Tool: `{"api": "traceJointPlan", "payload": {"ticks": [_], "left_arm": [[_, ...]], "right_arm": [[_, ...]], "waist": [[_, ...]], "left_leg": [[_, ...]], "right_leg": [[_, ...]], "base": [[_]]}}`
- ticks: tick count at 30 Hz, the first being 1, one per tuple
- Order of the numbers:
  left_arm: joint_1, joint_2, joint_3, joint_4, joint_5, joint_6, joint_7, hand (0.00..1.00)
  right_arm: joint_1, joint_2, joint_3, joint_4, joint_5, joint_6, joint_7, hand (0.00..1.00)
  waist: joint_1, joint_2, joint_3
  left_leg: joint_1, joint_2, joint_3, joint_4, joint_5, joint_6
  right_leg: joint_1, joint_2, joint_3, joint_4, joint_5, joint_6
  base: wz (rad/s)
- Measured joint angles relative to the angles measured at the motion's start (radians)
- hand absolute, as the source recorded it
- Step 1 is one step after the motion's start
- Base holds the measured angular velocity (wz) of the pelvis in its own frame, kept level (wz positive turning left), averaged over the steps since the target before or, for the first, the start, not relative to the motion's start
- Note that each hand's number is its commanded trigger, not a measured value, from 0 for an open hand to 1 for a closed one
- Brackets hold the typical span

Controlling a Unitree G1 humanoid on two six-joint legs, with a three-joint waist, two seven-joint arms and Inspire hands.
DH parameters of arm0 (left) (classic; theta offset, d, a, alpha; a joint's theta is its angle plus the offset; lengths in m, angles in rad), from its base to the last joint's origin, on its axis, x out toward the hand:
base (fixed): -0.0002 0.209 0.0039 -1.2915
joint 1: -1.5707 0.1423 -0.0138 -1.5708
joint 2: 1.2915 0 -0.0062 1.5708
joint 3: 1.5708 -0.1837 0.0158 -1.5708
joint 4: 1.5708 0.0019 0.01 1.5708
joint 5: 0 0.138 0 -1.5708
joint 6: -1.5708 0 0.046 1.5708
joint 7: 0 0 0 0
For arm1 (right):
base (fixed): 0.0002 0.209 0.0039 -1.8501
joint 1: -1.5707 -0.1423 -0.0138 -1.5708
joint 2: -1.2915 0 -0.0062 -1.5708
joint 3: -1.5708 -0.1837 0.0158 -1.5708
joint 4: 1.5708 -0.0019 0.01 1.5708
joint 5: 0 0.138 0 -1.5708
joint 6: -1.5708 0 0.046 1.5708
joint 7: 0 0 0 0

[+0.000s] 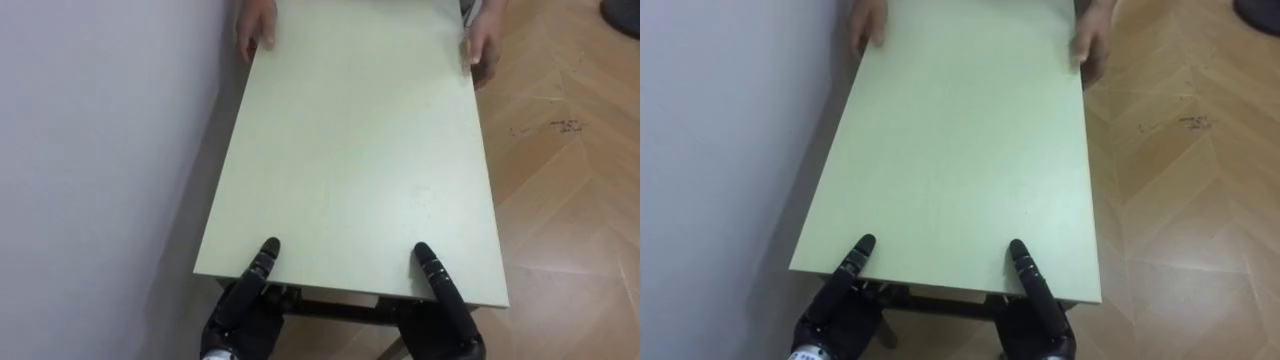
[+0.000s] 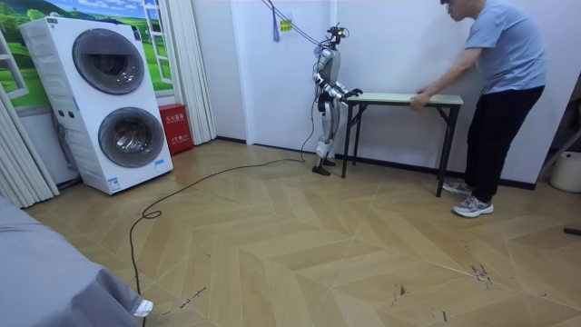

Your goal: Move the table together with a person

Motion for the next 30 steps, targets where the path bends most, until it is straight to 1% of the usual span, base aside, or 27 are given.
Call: {"api": "traceJointPlan", "payload": {"ticks": [2,3,5,7,8,9,10,11,12,14,15,17,19,22,25,27,30], "left_arm": [[-0.002,-0.006,0.005,0.016,0.0,0.0,-0.011,0.75],[-0.002,-0.006,0.005,0.019,0.0,0.0,-0.013,0.68],[-0.003,-0.006,0.007,0.037,0.0,0.0,-0.026,0.56],[-0.003,-0.005,0.007,0.05,0.003,-0.001,-0.039,0.55],[-0.007,0.002,0.004,0.066,0.055,-0.006,-0.05,0.38],[-0.011,0.01,0.002,0.074,0.082,-0.01,-0.063,0.01],[-0.019,0.028,-0.003,0.087,0.128,-0.014,-0.088,0.0],[-0.025,0.041,-0.005,0.09,0.171,-0.017,-0.112,0.0],[-0.028,0.047,-0.006,0.094,0.186,-0.019,-0.124,0.0],[-0.042,0.052,-0.006,0.126,0.23,-0.034,-0.151,0.0],[-0.043,0.052,-0.008,0.134,0.234,-0.035,-0.154,0.0],[-0.041,0.055,-0.015,0.148,0.245,-0.035,-0.17,0.0],[-0.039,0.063,-0.022,0.149,0.254,-0.035,-0.178,0.0],[-0.035,0.066,-0.022,0.152,0.261,-0.035,-0.194,0.0],[-0.032,0.066,-0.014,0.161,0.289,-0.035,-0.204,0.0],[-0.026,0.067,-0.013,0.164,0.288,-0.036,-0.208,0.0],[-0.012,0.067,-0.013,0.164,0.288,-0.036,-0.209,0.0]], "right_arm": [[0.0,0.0,0.0,0.004,-0.004,0.0,0.001,1.0],[0.0,0.0,0.0,0.005,-0.005,0.0,0.001,1.0],[0.0,0.0,-0.001,0.011,-0.009,0.001,0.001,1.0],[-0.001,0.0,-0.002,0.018,-0.01,0.002,0.002,1.0],[-0.004,0.001,-0.001,0.026,-0.013,0.002,0.007,1.0],[-0.007,0.0,-0.002,0.031,-0.014,0.002,0.012,0.63],[-0.011,0.0,-0.002,0.036,-0.014,0.002,0.013,0.5],[-0.013,0.0,-0.002,0.039,-0.014,0.002,0.013,0.19],[-0.014,0.0,-0.002,0.043,-0.014,0.002,0.015,0.0],[-0.022,0.0,-0.003,0.072,-0.015,0.004,0.051,0.0],[-0.022,-0.001,-0.005,0.081,-0.019,0.006,0.064,0.0],[-0.022,-0.02,-0.003,0.111,-0.08,0.01,0.134,0.0],[-0.031,-0.029,-0.003,0.113,-0.128,0.01,0.167,0.0],[-0.048,-0.031,-0.004,0.141,-0.161,0.01,0.195,0.0],[-0.067,-0.029,-0.006,0.175,-0.165,0.011,0.224,0.0],[-0.073,-0.029,-0.005,0.191,-0.167,0.011,0.241,0.0],[-0.074,-0.031,-0.006,0.196,-0.168,0.023,0.259,0.0]], "waist": [[0.001,0.003,-0.0022],[0.002,0.004,-0.0028],[0.002,0.007,-0.0052],[0.002,0.008,-0.0059],[0.002,0.008,-0.0076],[0.002,0.008,-0.0077],[0.001,0.008,-0.0078],[0.001,0.008,-0.0081],[0.0,0.008,-0.0087],[0.0,0.011,-0.011],[0.0,0.012,-0.0114],[0.001,0.018,-0.0155],[0.001,0.02,-0.0166],[0.001,0.018,-0.0152],[0.004,0.017,-0.0158],[0.004,0.016,-0.0158],[0.003,0.015,-0.0151]], "left_leg": [[0.005,0.0,0.005,-0.004,-0.001,0.0],[0.007,0.0,0.007,-0.004,-0.001,0.0],[0.018,0.0,0.011,-0.013,-0.001,0.0],[0.03,0.0,0.013,-0.016,-0.001,0.0],[0.032,0.001,0.016,-0.019,-0.001,0.0],[0.032,0.001,0.017,-0.019,-0.001,0.0],[0.032,0.001,0.019,-0.019,-0.001,0.0],[0.032,0.001,0.02,-0.019,-0.001,0.0],[0.032,0.001,0.02,-0.019,-0.001,0.0],[0.037,0.001,0.02,-0.02,-0.001,0.001],[0.041,0.001,0.02,-0.022,-0.001,0.001],[0.05,0.001,0.021,-0.027,-0.002,0.001],[0.051,0.002,0.021,-0.028,-0.002,0.001],[0.062,0.011,0.021,-0.028,-0.002,0.001],[0.065,0.012,0.02,-0.028,-0.002,-0.001],[0.069,0.012,0.019,-0.028,-0.002,-0.001],[0.076,0.012,0.019,-0.029,-0.002,-0.001]], "right_leg": [[0.004,0.0,0.004,0.0,0.0,0.001],[0.004,0.0,0.006,0.0,0.001,0.001],[0.01,0.0,0.011,0.0,0.001,0.001],[0.017,0.001,0.011,-0.001,0.001,0.001],[0.018,0.001,0.012,-0.001,0.001,0.001],[0.018,0.001,0.013,-0.001,0.001,0.001],[0.018,0.001,0.013,-0.002,0.001,0.001],[0.018,0.001,0.013,-0.002,0.001,0.002],[0.018,0.001,0.014,-0.002,0.001,0.002],[0.027,0.001,0.014,-0.011,0.003,0.005],[0.032,0.002,0.014,-0.015,0.005,0.006],[0.038,0.003,0.016,-0.017,0.005,0.006],[0.039,0.004,0.017,-0.017,0.005,0.006],[0.05,0.007,0.018,-0.018,0.005,0.005],[0.055,0.008,0.018,-0.019,0.006,0.005],[0.059,0.009,0.018,-0.019,0.006,0.005],[0.069,0.01,0.018,-0.024,0.006,0.005]], "base": [[-0.03],[-0.07],[-0.05],[-0.04],[-0.05],[-0.05],[0.0],[0.0],[0.0],[0.0],[0.0],[0.0],[0.0],[0.0],[0.0],[0.0],[0.0]]}}
